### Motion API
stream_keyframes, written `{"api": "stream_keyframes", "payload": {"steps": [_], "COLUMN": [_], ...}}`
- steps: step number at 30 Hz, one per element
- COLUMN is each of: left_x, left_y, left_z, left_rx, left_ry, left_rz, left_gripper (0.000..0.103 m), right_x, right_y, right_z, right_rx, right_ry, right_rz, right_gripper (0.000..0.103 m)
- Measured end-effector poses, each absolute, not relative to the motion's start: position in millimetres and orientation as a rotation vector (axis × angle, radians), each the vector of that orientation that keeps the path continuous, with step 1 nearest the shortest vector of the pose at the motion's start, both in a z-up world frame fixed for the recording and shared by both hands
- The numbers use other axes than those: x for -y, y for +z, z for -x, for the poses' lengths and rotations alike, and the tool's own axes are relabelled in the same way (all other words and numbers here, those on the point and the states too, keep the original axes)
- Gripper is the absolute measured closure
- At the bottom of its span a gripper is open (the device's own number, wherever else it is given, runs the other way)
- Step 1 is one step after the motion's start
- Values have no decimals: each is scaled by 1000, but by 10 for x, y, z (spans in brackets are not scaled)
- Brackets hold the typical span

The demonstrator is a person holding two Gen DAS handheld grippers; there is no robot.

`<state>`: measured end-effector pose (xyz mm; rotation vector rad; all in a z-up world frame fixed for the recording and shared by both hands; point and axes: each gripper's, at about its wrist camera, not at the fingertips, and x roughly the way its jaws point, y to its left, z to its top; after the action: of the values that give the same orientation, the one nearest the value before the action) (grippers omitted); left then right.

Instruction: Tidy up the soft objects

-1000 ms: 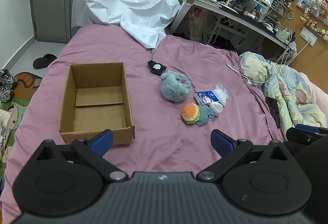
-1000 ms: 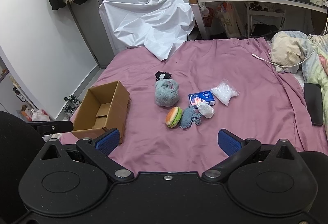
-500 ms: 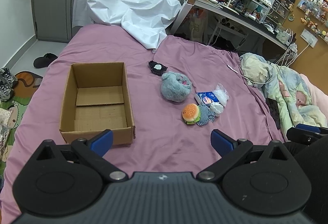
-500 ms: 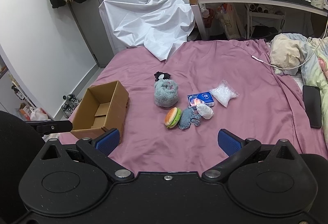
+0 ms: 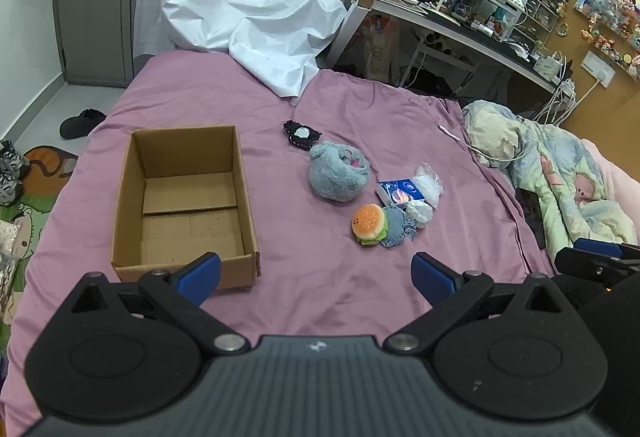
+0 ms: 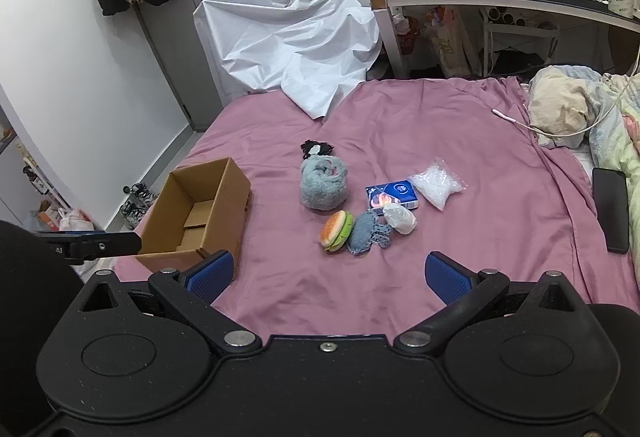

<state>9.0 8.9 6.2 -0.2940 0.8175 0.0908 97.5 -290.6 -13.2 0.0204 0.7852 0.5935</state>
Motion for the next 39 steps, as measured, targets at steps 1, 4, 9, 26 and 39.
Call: {"api": "stream_keyframes", "payload": {"steps": [1, 4, 9, 26, 39], "left_x": [-95, -102, -115, -139, 77], "left_y": [52, 43, -32, -263, -501], "left_z": [-110, -148, -263, -827, -1228], "left_rx": [-816, -817, -823, -845, -853], "left_ry": [89, 90, 85, 38, -58], "left_rz": [294, 295, 293, 183, 122], "left_gripper": [2, 2, 2, 2, 3], "right_x": [2912, 2918, 2923, 2949, 3071], "right_y": [-141, -175, -249, -472, -749], "right_z": [-990, -1026, -1117, -1412, -1651], "right_rx": [-786, -789, -794, -771, -817], "right_ry": [589, 574, 548, 479, 447], "right_rz": [-20, -20, -19, -31, -104], "right_gripper": [0, 0, 0, 0, 9]}}
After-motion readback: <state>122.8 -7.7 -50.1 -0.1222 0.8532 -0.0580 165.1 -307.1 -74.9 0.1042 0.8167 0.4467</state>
